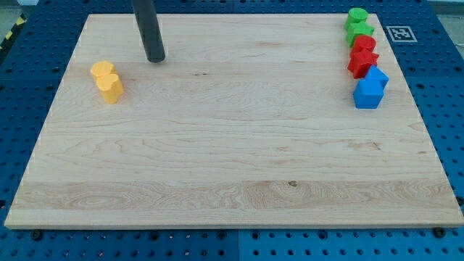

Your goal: Place the yellow blocks slightly down

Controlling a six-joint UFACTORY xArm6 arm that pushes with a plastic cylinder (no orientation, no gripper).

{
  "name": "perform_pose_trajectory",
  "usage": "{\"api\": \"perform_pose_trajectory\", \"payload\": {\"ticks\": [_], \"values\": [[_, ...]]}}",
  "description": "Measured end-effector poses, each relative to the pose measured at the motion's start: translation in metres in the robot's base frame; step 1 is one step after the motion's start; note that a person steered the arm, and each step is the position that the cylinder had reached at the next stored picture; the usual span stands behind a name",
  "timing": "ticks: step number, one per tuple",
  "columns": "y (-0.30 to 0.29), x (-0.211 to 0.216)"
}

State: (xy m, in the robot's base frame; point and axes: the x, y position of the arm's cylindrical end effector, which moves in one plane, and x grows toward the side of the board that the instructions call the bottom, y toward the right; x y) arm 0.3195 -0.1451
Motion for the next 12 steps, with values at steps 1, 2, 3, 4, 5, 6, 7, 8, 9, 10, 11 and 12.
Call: {"api": "perform_pose_trajectory", "payload": {"ticks": [1, 2, 3, 4, 5, 6, 7, 8, 9, 10, 11, 12], "values": [[-0.018, 0.003], [-0.036, 0.002], [-0.04, 0.028], [-0.044, 0.028], [-0.055, 0.024], [-0.065, 0.006], [-0.078, 0.019], [-0.078, 0.03], [-0.078, 0.037], [-0.075, 0.047], [-0.075, 0.053], [-0.06, 0.053]]}}
